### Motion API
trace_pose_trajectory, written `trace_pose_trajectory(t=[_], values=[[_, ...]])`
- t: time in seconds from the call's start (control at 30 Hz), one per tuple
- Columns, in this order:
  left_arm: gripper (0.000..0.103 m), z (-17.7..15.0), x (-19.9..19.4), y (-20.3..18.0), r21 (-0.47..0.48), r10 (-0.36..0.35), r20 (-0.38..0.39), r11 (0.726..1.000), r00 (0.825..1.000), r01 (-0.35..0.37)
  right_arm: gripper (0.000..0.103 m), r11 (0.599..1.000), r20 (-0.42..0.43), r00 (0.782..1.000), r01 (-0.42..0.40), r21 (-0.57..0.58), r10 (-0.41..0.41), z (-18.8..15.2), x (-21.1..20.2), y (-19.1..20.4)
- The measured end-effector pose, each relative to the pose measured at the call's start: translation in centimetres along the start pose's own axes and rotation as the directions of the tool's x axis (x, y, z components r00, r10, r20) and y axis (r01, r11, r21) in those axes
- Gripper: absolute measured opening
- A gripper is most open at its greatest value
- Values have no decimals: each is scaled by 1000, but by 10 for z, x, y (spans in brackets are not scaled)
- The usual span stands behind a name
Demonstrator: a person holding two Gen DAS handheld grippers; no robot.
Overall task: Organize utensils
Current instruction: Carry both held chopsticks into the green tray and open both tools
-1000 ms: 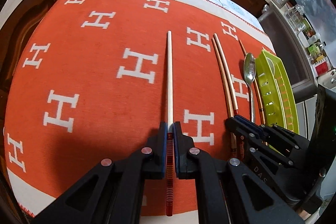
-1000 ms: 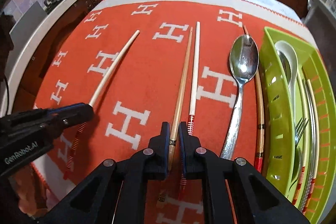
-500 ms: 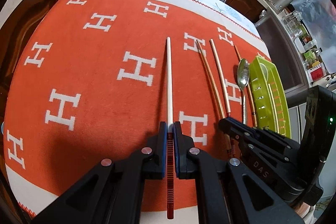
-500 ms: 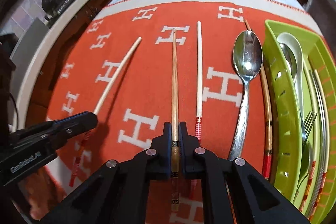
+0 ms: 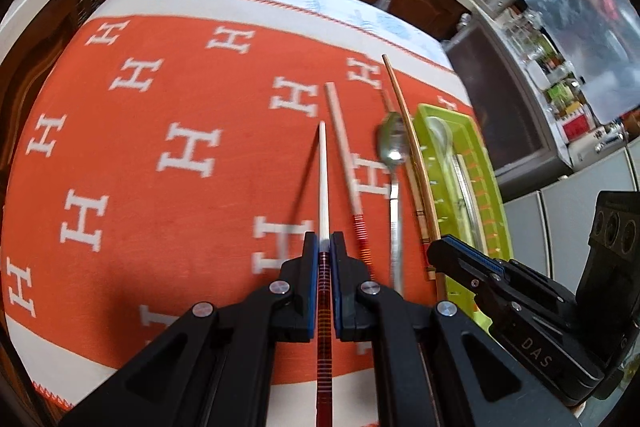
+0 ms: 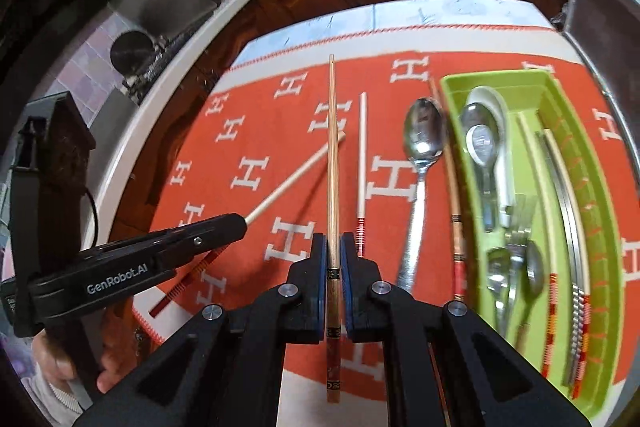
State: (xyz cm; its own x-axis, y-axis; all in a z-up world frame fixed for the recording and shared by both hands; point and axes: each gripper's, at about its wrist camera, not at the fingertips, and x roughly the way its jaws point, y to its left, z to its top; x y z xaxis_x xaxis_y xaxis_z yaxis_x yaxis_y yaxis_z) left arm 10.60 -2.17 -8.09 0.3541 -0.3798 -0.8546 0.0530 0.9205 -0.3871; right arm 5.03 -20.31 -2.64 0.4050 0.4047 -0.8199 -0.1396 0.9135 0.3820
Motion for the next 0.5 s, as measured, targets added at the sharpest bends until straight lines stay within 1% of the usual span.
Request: trace_pose_trajectory(t=[0.17,0.27,0.33,0.5], values=[[3,6,-1,-39,57,-39,-7,998,999,39,6,999,51,999,5,46,-7,-3,-37,-29],[3,9,-1,-62,87,-66,-15,994,998,67,6,997,74,997,23,71,-28,-5,-56,-50],[3,12,2,-77,104,-89,-29,990,996,91,6,995,84,995,38,92,-45,-6,-65,-63],[8,14,14,-110,131,-133,-76,981,988,142,6,987,114,990,72,146,-89,-10,-88,-100]])
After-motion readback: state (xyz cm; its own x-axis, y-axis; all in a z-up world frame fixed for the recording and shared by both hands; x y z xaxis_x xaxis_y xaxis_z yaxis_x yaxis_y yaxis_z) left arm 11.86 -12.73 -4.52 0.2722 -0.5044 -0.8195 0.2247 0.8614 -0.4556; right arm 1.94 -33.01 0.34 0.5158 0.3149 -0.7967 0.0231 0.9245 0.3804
